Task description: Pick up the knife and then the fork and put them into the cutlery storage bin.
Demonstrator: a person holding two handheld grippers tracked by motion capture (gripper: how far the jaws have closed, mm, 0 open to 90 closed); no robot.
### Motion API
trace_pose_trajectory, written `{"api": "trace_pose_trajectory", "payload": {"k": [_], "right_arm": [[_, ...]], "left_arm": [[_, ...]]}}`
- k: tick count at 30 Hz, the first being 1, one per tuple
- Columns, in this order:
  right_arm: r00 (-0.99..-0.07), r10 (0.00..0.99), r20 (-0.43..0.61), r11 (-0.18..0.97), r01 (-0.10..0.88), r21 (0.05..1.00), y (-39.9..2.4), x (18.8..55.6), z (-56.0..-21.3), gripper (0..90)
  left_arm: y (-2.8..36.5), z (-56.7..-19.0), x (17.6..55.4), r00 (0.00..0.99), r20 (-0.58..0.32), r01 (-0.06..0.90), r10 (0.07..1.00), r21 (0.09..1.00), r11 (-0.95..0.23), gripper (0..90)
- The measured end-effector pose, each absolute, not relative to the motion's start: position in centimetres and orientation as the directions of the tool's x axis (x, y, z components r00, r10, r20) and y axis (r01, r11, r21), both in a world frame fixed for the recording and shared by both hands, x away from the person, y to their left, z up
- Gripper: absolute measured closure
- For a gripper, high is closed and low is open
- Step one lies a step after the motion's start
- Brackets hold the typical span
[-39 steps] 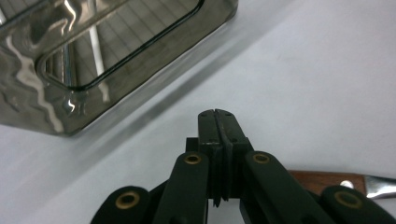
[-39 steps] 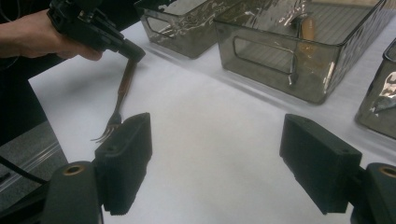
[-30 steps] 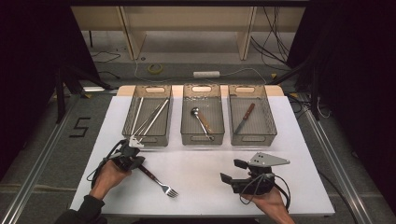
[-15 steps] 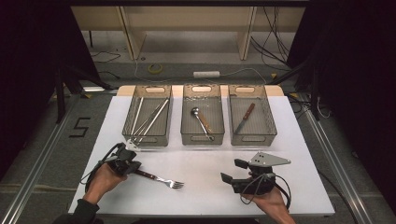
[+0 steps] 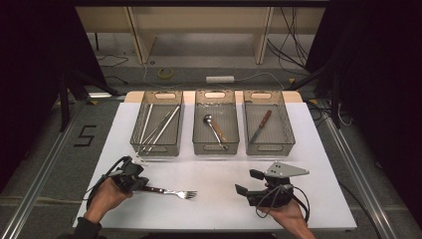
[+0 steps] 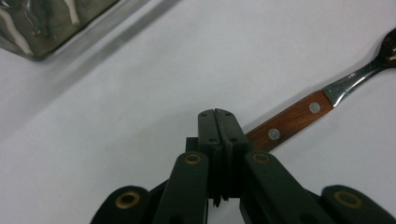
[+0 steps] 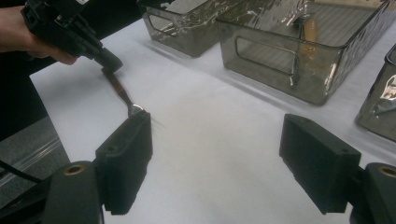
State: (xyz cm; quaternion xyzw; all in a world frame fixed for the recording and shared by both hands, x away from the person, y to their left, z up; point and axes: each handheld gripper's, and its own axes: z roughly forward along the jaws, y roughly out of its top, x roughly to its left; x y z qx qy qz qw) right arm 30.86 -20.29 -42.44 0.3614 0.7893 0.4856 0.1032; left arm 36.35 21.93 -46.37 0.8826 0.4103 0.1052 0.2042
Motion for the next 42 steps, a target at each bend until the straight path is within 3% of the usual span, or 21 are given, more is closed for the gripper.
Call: {"api": "trace_pose_trajectory", "payload": {"k": [20,27,31,37,42], "right_arm": [[-0.722,0.668,0.178,0.280,0.466,0.839,-20.1,30.9,-42.5,26.9],[-0.723,0.667,0.178,0.281,0.465,0.839,-20.1,30.9,-42.5,26.9],[-0.722,0.668,0.179,0.279,0.466,0.840,-20.1,30.9,-42.5,26.9],[-0.723,0.666,0.181,0.279,0.467,0.839,-20.1,30.9,-42.5,26.9],[-0.724,0.665,0.182,0.280,0.468,0.838,-20.1,30.9,-42.5,26.9]], "left_arm": [[21.3,-46.0,33.7,0.681,-0.026,0.694,0.731,0.339,-0.635,88.9],[21.2,-45.9,33.4,0.694,-0.034,0.679,0.719,0.362,-0.638,88.7],[21.6,-45.0,33.3,0.703,-0.044,0.662,0.710,0.404,-0.631,76.0],[21.3,-44.1,33.0,0.726,-0.018,0.629,0.688,0.422,-0.653,43.5],[20.8,-44.1,32.6,0.755,-0.010,0.605,0.656,0.398,-0.690,34.0]]}}
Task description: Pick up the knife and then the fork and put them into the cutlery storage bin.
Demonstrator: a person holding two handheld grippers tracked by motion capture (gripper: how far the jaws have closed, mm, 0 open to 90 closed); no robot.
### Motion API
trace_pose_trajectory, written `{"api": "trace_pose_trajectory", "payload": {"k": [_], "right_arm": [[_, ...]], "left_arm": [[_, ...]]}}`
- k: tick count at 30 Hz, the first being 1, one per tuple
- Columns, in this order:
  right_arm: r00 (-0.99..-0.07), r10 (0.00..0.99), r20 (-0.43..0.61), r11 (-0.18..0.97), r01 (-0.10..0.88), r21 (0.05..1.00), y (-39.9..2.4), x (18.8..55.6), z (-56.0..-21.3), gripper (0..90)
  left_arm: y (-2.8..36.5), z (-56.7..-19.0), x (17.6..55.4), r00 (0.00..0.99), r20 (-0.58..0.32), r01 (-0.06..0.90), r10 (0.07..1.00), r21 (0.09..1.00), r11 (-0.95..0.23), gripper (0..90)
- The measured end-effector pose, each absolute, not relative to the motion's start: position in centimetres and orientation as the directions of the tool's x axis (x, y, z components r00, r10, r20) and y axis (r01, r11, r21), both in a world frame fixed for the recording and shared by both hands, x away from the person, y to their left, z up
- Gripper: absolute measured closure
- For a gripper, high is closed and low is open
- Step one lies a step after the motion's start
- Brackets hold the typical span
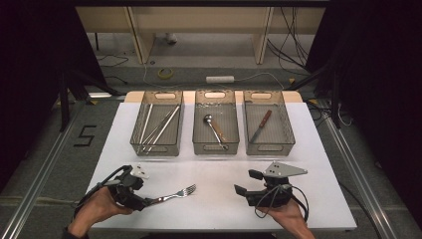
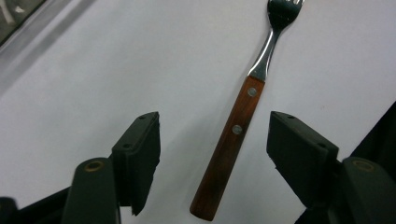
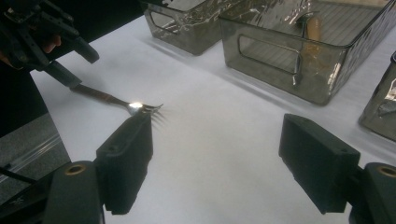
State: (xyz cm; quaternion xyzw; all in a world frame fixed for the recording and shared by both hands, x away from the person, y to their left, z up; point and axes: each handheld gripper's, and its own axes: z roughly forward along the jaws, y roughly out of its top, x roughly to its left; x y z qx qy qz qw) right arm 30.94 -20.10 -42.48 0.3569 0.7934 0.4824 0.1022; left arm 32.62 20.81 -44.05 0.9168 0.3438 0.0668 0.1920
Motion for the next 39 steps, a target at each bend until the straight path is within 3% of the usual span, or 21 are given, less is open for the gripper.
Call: {"api": "trace_pose_trajectory", "payload": {"k": [7,39], "right_arm": [[-0.725,0.664,0.183,0.279,0.468,0.839,-20.1,31.0,-42.5,27.0],[-0.728,0.660,0.185,0.271,0.461,0.845,-20.1,30.9,-42.4,25.2]], "left_arm": [[20.3,-45.0,32.5,0.785,-0.014,0.586,0.620,0.343,-0.734,31.3],[19.6,-46.1,32.1,0.852,0.025,0.496,0.523,0.281,-0.821,54.7]]}}
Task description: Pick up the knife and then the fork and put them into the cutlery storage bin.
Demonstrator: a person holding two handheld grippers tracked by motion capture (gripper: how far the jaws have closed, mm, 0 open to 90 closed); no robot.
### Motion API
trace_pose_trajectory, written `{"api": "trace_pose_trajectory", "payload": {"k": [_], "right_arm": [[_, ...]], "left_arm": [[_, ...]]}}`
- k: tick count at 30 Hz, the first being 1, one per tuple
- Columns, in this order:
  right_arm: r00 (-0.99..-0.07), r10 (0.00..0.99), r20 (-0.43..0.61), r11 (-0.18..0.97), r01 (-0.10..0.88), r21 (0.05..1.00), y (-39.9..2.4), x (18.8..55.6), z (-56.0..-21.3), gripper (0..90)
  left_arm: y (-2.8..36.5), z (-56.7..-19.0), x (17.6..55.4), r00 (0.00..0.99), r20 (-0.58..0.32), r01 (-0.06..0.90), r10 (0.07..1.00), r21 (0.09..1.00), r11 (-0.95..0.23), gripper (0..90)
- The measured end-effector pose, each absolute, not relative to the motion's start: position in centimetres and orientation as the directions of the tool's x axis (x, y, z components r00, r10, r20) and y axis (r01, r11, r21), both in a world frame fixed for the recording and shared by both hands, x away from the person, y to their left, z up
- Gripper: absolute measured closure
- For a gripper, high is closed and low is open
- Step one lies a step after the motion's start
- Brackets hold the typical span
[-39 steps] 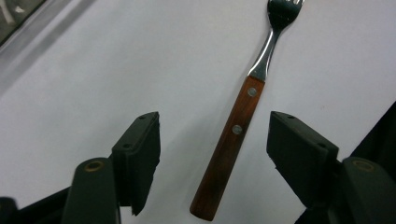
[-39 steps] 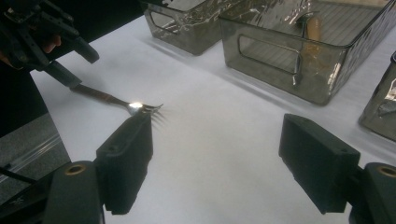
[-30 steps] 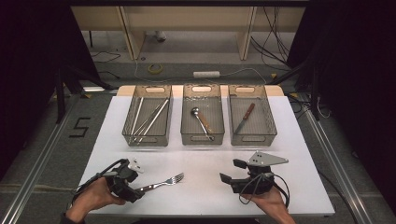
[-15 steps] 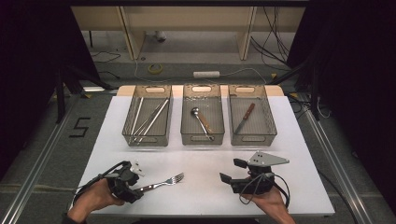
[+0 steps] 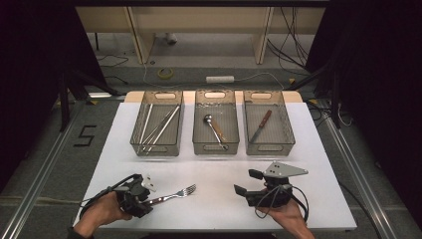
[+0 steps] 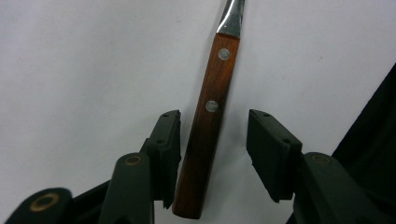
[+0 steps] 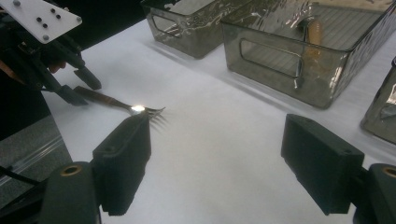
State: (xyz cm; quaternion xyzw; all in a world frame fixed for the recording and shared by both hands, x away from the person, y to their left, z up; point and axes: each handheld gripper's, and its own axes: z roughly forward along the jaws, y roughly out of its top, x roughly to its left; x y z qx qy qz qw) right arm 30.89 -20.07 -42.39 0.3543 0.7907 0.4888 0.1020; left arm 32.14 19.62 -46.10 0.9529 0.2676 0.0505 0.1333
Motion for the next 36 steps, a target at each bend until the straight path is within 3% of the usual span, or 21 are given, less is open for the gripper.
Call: {"api": "trace_pose_trajectory", "payload": {"k": [13,22,36], "right_arm": [[-0.730,0.658,0.185,0.275,0.461,0.844,-20.02,30.89,-42.41,25.5],[-0.731,0.657,0.186,0.276,0.462,0.843,-19.98,30.88,-42.42,25.7],[-0.732,0.655,0.185,0.273,0.458,0.846,-20.01,30.90,-42.40,26.0]], "left_arm": [[19.43,-46.29,32.23,0.871,0.024,0.468,0.491,0.262,-0.844,60.5],[19.43,-46.31,32.33,0.879,-0.003,0.461,0.477,0.264,-0.847,73.9],[19.63,-46.11,32.43,0.860,-0.048,0.499,0.509,0.291,-0.816,75.4]]}}
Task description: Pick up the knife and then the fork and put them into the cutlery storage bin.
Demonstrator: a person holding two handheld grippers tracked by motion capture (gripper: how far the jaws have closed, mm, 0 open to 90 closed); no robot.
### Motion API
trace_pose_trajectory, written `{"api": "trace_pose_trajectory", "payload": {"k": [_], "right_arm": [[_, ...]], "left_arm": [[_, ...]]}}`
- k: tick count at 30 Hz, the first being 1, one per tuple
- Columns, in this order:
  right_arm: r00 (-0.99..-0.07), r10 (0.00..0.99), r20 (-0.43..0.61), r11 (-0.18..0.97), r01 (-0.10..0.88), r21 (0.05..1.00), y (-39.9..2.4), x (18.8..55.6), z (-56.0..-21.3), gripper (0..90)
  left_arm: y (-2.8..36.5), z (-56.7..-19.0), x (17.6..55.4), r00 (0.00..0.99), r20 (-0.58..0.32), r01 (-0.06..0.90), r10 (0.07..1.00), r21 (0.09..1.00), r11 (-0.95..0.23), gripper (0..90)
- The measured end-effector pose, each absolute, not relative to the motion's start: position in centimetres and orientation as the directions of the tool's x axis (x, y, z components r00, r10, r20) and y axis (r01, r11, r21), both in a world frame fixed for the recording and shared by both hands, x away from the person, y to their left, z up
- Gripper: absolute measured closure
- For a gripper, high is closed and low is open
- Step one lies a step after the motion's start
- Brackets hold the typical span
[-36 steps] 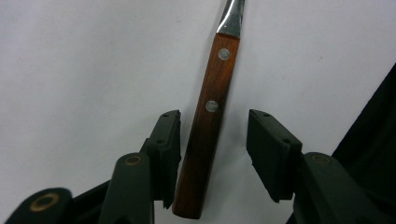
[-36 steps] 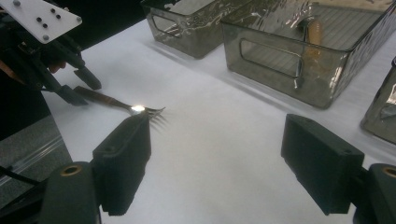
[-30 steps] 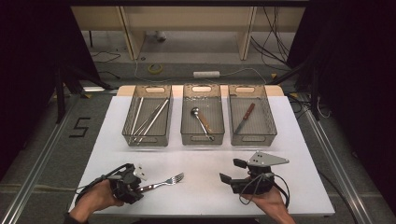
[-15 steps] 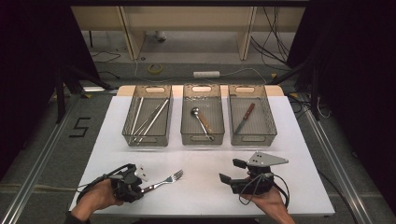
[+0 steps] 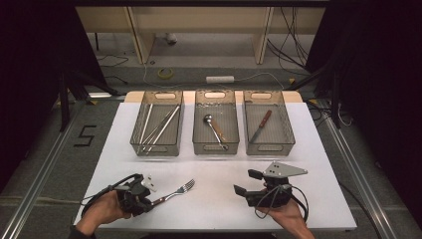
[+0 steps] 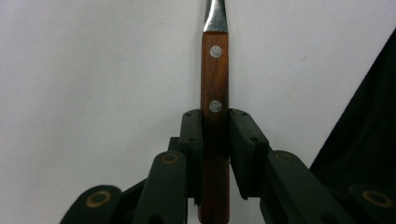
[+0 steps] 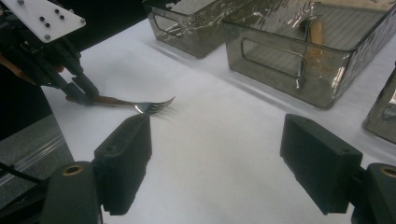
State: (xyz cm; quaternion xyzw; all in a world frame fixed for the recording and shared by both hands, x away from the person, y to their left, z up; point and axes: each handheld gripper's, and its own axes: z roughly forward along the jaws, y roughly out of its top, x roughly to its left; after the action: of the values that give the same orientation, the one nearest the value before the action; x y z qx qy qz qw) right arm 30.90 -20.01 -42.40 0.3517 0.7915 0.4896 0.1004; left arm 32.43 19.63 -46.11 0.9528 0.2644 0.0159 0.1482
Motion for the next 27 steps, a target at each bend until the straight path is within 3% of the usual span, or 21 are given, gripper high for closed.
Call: {"api": "trace_pose_trajectory", "payload": {"k": [15,27], "right_arm": [[-0.756,0.630,0.176,0.285,0.436,0.854,-19.3,30.5,-42.1,26.0],[-0.826,0.551,0.120,0.348,0.357,0.867,-16.6,29.1,-41.6,26.2]], "left_arm": [[18.5,-44.4,32.3,0.833,-0.097,0.541,0.545,0.346,-0.766,75.5],[15.3,-43.2,32.8,0.857,-0.137,0.512,0.497,0.346,-0.786,75.5]]}}
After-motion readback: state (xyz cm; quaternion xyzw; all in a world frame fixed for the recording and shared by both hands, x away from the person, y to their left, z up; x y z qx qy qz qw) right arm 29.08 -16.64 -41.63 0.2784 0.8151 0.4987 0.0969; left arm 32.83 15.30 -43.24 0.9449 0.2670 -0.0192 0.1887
